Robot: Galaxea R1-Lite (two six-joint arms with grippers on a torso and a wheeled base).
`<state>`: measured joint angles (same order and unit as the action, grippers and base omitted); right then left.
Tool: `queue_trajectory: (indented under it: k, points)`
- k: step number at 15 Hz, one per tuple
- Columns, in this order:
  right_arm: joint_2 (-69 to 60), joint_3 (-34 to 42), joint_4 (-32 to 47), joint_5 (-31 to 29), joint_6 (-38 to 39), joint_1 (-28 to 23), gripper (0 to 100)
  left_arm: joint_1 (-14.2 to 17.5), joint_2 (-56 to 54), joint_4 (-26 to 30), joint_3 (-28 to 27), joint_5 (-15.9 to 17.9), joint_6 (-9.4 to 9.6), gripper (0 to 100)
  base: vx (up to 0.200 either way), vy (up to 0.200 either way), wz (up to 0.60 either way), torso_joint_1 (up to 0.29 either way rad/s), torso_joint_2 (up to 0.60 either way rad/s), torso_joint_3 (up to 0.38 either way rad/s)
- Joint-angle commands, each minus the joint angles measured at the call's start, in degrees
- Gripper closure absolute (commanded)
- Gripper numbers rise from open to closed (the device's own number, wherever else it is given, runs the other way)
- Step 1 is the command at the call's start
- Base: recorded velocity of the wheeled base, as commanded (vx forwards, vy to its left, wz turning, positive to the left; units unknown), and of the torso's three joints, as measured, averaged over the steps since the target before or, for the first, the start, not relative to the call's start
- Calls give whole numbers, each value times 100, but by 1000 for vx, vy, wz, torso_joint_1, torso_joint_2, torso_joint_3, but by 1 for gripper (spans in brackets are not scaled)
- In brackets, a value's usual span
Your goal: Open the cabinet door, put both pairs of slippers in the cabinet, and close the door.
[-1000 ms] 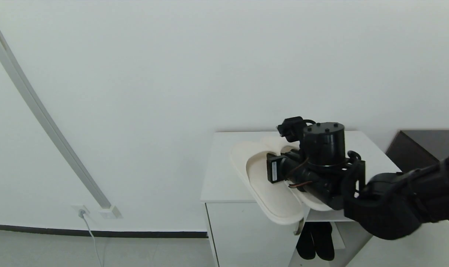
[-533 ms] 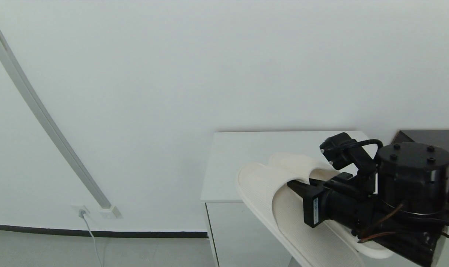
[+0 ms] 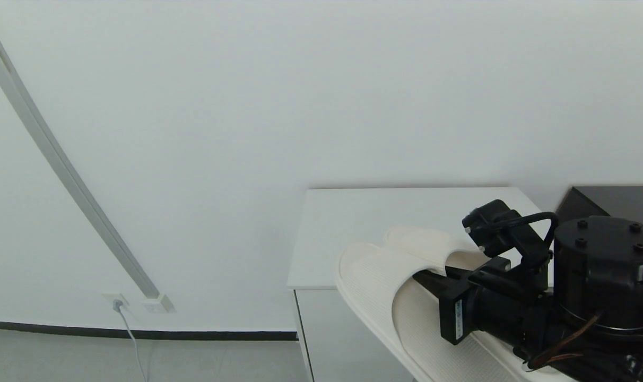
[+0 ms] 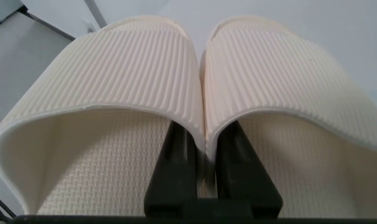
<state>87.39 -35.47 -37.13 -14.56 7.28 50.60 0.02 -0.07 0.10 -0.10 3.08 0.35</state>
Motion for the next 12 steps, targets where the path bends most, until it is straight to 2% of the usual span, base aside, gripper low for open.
queue_trajectory:
  k: [1,7,12]
  points:
    - [94,-3,-5,-3,-7,2,100,-2,7,-1,1,-1,0,100,-200,0,0,7,2,2]
    - [94,5,-5,-12,-7,46,100,6,7,-1,1,-1,0,100,-200,0,0,2,1,3]
    - [94,76,-5,-56,-33,64,100,6,7,-1,1,-1,0,100,0,0,0,0,0,0]
